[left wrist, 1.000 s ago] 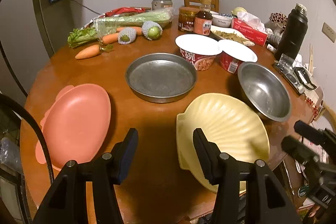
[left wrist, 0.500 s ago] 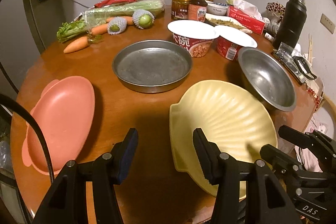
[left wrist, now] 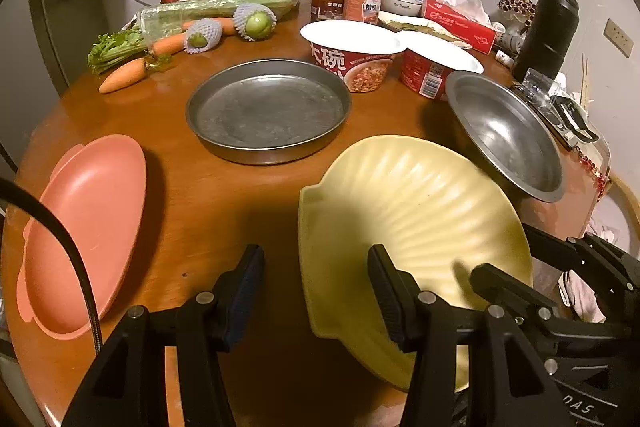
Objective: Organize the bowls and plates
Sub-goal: 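Move the left gripper to the yellow shell plate rim and grasp it, then lift the yellow shell plate with the left gripper over the pink plate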
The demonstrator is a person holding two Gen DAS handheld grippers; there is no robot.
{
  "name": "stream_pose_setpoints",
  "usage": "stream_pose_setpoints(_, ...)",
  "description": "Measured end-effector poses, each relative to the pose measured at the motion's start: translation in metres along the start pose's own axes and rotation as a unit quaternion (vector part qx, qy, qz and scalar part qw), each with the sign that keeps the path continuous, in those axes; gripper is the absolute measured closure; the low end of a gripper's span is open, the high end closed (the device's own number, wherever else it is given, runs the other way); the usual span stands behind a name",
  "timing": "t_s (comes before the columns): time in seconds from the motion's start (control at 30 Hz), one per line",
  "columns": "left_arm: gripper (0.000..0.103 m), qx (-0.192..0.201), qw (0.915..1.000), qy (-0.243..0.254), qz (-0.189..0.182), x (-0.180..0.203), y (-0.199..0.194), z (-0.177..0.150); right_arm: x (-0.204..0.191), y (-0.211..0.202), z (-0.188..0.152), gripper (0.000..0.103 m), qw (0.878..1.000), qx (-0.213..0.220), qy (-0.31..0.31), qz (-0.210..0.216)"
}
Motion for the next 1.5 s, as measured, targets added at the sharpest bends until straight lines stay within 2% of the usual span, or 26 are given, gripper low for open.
stream_pose_setpoints(0.07,0.049,0.000,1.0000,0.001,-0.006,0.001,0.001,0.000,-0.001,0.002,0.002,0.050,1.000,0.004,-0.007,-0.002)
stream_pose_setpoints(0.27,0.056,0.003,0.9996,0.003,-0.027,0.006,-0.001,-0.001,-0.010,0.007,0.002,0.054,1.000,0.002,-0.029,-0.003)
stream_pose_setpoints(0.63,0.056,0.018,0.9996,-0.007,-0.023,-0.004,-0.017,-0.002,-0.027,-0.003,0.004,0.054,0.999,0.012,-0.049,-0.005)
stream_pose_setpoints(1.07,0.056,0.075,0.9968,-0.028,0.006,-0.038,-0.067,0.010,-0.068,-0.026,0.027,0.054,0.996,0.047,-0.069,0.012)
stream_pose_setpoints(1.2,0.056,0.090,0.9947,-0.046,0.019,-0.062,-0.082,0.013,-0.090,-0.029,0.041,0.054,0.994,0.057,-0.087,0.020)
stream_pose_setpoints(1.5,0.056,0.112,0.9883,-0.074,0.073,-0.124,-0.110,0.022,-0.152,-0.020,0.072,0.054,0.988,0.070,-0.123,0.065)
Point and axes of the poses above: each gripper's, at about its wrist camera, not at the fingertips, and y roughly the way its jaws point, x to its right, z to its top, the point moved 5 cm from there along y, roughly the way its jaws point, and after that the axes turned 3 degrees about -x, right-handed, at the moved point
